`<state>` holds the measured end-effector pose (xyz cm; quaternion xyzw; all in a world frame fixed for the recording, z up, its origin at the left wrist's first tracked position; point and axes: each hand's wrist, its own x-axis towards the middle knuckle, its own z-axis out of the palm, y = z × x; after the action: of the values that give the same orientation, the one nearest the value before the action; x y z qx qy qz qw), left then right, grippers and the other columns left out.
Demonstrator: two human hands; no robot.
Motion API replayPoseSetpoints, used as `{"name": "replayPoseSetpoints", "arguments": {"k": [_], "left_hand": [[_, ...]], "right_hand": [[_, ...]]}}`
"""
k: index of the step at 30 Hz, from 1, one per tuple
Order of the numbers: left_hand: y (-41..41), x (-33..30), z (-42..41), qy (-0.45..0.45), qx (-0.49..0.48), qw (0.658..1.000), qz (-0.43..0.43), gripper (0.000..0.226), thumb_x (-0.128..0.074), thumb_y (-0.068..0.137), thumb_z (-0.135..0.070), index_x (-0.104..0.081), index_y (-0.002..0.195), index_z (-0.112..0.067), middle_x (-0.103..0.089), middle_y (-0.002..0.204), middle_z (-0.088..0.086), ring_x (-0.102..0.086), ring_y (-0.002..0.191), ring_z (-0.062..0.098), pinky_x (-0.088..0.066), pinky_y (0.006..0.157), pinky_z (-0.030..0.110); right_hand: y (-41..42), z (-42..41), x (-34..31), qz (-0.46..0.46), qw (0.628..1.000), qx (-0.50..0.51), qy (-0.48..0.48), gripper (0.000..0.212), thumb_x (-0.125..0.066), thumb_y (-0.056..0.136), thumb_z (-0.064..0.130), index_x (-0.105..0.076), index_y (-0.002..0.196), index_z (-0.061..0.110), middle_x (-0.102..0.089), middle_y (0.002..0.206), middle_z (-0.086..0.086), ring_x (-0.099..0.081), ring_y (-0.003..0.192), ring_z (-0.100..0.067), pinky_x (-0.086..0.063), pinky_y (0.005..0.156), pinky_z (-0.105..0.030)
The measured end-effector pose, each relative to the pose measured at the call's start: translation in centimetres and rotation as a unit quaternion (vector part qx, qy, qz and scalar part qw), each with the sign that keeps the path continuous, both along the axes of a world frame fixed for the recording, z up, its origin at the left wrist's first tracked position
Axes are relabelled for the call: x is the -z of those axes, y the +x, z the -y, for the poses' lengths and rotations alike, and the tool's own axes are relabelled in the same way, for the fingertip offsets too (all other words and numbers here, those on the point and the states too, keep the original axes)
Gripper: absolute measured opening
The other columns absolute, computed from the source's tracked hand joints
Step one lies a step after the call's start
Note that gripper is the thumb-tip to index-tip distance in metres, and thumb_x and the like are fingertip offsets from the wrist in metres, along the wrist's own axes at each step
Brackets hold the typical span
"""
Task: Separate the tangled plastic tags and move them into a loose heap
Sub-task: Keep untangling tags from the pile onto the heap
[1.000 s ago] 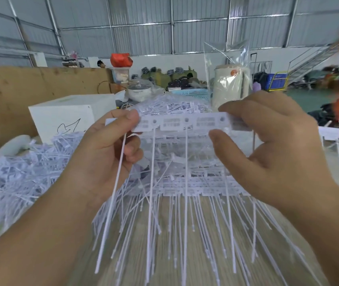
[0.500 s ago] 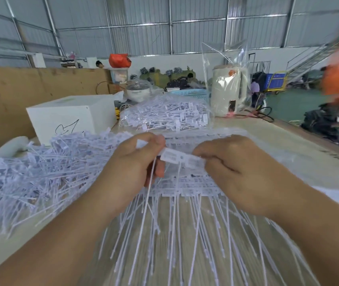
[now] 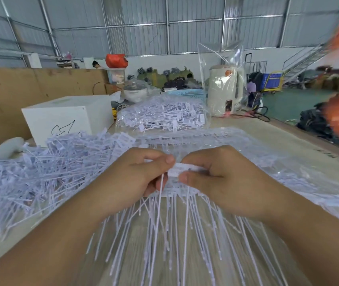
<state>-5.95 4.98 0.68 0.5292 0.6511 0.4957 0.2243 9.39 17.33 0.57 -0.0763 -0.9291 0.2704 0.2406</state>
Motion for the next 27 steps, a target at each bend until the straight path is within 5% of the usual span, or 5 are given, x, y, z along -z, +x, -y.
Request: {"name": "replayPoseSetpoints", "arguments": {"k": [8, 13, 18, 23, 27], "left_hand": [[0.9, 0.6, -1.4, 0.185, -0.089, 0.936, 0.285, 0.038, -0.051, 0.096, -0.035, -0.078, 0.073, -0.02, -0.043, 0.052, -0.003, -0.028, 0.037, 0.008, -0.027, 0.038, 0.017], [0.5, 0.9, -1.2, 0.135, -0.105, 0.972, 0.163, 0.033, -0.047, 0.1, -0.034, -0.076, 0.085, -0.029, -0.047, 0.052, -0.001, -0.036, 0.04, 0.009, -0.028, 0.038, 0.015], [1.0, 1.0, -1.0, 0.09, -0.033, 0.986, 0.134, 0.037, -0.045, 0.1, -0.039, -0.072, 0.082, -0.021, -0.048, 0.049, 0.0, -0.038, 0.039, 0.011, -0.031, 0.039, 0.018], [1.6, 1.0, -0.7, 0.073, -0.009, 0.989, 0.13, 0.033, -0.052, 0.09, -0.052, -0.073, 0.084, -0.027, -0.049, 0.047, -0.001, -0.039, 0.038, 0.01, -0.032, 0.039, 0.016], [1.7, 1.1, -0.8, 0.078, 0.029, 0.993, 0.081, 0.029, -0.056, 0.083, -0.047, -0.069, 0.09, -0.022, -0.049, 0.049, -0.008, -0.041, 0.04, 0.006, -0.034, 0.041, 0.014]], "right_hand": [[-0.2, -0.2, -0.1, -0.245, 0.958, 0.089, -0.12, 0.027, -0.06, 0.096, 0.021, -0.058, 0.078, 0.001, -0.032, 0.05, 0.009, -0.028, 0.043, -0.005, -0.023, 0.041, -0.014], [0.1, -0.9, 0.2, -0.126, 0.975, -0.005, -0.182, 0.004, -0.063, 0.093, 0.022, -0.065, 0.096, 0.021, -0.039, 0.052, 0.009, -0.033, 0.044, -0.008, -0.026, 0.043, -0.018], [-0.4, -1.0, 1.1, -0.068, 0.978, -0.065, -0.188, 0.035, -0.068, 0.09, 0.029, -0.05, 0.119, 0.032, -0.042, 0.052, 0.011, -0.036, 0.046, -0.003, -0.029, 0.047, -0.018], [-0.7, -0.3, 1.2, -0.072, 0.965, -0.111, -0.228, 0.037, -0.062, 0.086, 0.034, -0.047, 0.12, 0.03, -0.07, 0.085, -0.021, -0.061, 0.078, -0.05, -0.049, 0.079, -0.064], [-0.8, 0.1, 1.5, -0.054, 0.969, -0.111, -0.215, 0.04, -0.063, 0.084, 0.04, -0.046, 0.12, 0.039, -0.066, 0.094, -0.028, -0.06, 0.087, -0.054, -0.047, 0.083, -0.067]]}}
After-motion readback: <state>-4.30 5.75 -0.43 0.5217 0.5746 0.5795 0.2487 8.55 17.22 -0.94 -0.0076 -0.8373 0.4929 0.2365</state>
